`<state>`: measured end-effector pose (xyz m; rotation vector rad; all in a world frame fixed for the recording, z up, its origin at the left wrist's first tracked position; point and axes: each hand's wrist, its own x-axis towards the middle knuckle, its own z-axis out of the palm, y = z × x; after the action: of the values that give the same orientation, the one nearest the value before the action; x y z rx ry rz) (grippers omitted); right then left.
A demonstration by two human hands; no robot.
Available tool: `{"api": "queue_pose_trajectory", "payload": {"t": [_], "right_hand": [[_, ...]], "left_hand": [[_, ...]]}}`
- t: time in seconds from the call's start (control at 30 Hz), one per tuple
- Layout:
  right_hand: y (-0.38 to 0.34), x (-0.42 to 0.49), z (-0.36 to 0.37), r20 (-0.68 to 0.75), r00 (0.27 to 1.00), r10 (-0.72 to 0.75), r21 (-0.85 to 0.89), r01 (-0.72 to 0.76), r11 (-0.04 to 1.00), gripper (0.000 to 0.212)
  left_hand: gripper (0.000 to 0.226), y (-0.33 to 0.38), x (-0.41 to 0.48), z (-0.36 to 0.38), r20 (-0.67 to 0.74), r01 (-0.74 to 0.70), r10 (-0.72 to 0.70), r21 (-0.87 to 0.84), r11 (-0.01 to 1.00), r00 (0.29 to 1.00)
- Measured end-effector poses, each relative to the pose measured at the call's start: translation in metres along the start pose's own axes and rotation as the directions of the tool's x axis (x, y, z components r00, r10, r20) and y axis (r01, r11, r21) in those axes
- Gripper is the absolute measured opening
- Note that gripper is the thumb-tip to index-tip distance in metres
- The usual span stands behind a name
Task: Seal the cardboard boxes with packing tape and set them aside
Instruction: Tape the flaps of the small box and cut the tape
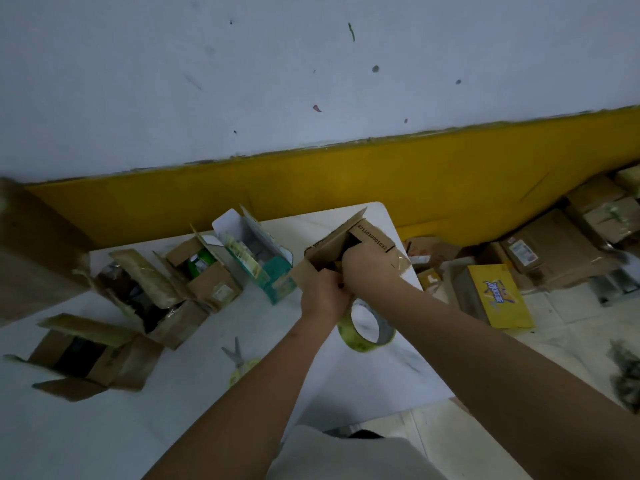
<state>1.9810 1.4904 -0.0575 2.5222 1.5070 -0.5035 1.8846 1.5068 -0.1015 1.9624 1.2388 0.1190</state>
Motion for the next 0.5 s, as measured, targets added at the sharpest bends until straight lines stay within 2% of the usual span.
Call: {"api": "queue_pose_trajectory", "payload": {"t": [0.07,0.1,0.2,0.27,0.33,0.4,0.5], "right_hand": [[0.002,-0.003,-0.006,0.000,0.999,0.039,-0.065,-0.039,0.997,0.014],[0.007,-0.002,-0.012,-0.047,0.997,0.061,-0.098,-0.065,0.993,0.012],[0.025,-0.014,-0.026,-0.195,0.978,-0.070,-0.107,0.050,0.993,0.015],[0.037,-0.032,-0.013,-0.291,0.940,-0.180,-0.045,0.174,0.984,0.029],[0.041,-0.056,0.013,-0.285,0.925,-0.251,0.060,0.279,0.958,0.040],[0.041,-0.069,0.050,-0.239,0.938,-0.252,0.126,0.287,0.950,0.047],[0.037,-0.074,0.083,-0.232,0.958,-0.169,0.301,0.236,0.924,0.050]], "left_hand": [[0.031,-0.004,0.002,-0.001,-0.058,-0.006,0.006,0.002,1.000,0.998],[0.026,-0.006,0.004,-0.002,-0.075,-0.010,0.007,-0.036,0.999,0.997],[0.022,-0.008,0.008,-0.007,-0.056,-0.032,0.030,-0.045,0.998,0.998],[0.020,-0.006,0.010,-0.009,-0.038,-0.038,0.036,-0.049,0.998,0.999],[0.020,-0.005,0.011,-0.008,-0.039,-0.041,0.039,-0.057,0.998,0.998],[0.022,-0.006,0.010,-0.008,-0.049,-0.047,0.045,-0.053,0.997,0.998],[0.024,-0.007,0.009,-0.009,-0.047,-0.050,0.048,-0.063,0.997,0.998]]}}
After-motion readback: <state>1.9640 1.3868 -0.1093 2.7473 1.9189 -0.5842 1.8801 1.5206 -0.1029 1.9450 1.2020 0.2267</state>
